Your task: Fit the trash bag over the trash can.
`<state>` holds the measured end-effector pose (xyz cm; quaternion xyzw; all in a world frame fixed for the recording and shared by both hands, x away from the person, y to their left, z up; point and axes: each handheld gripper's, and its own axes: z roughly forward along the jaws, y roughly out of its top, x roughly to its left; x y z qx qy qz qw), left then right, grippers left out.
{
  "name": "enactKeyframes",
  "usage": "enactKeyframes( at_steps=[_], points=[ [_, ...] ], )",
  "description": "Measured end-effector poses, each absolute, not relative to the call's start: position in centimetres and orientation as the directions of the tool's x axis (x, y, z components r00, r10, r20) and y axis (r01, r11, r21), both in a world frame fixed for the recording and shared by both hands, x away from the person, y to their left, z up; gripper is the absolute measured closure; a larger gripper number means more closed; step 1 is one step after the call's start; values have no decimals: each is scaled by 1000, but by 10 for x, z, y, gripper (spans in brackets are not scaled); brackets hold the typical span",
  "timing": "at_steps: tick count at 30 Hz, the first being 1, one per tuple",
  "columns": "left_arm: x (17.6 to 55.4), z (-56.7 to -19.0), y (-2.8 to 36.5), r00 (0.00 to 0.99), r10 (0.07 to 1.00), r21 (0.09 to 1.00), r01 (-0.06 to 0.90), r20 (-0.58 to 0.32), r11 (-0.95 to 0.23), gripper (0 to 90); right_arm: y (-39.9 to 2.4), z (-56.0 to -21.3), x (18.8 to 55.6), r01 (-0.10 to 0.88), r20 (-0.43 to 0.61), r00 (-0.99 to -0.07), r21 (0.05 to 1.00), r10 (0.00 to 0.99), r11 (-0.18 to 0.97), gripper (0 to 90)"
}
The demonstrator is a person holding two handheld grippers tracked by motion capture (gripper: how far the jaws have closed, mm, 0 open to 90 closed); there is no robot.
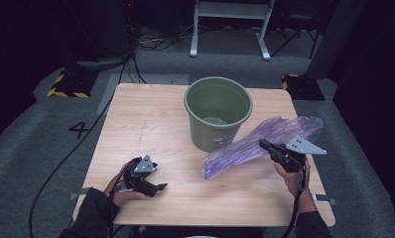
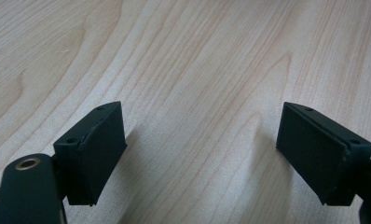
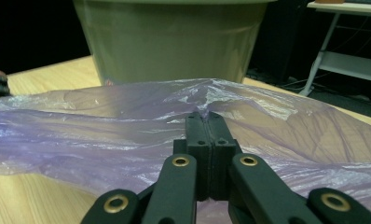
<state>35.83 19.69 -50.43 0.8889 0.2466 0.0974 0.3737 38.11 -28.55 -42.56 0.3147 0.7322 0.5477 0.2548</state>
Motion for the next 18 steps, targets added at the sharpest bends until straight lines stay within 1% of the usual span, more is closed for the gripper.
enactKeyframes(
  at_steps=[6, 15, 18],
  points=[
    [358, -504, 197, 857, 515, 713, 368, -11, -596, 151, -291, -417, 381, 156, -33, -660, 971, 751, 179, 900],
    [358, -504, 196, 853, 522, 713, 372, -10, -595, 150, -298, -407, 379, 113, -29, -670, 984, 742, 140, 900],
    [358, -504, 196, 853, 523, 712, 373, -10, -594, 150, -298, -401, 376, 89, -31, -686, 988, 727, 126, 900]
  ],
)
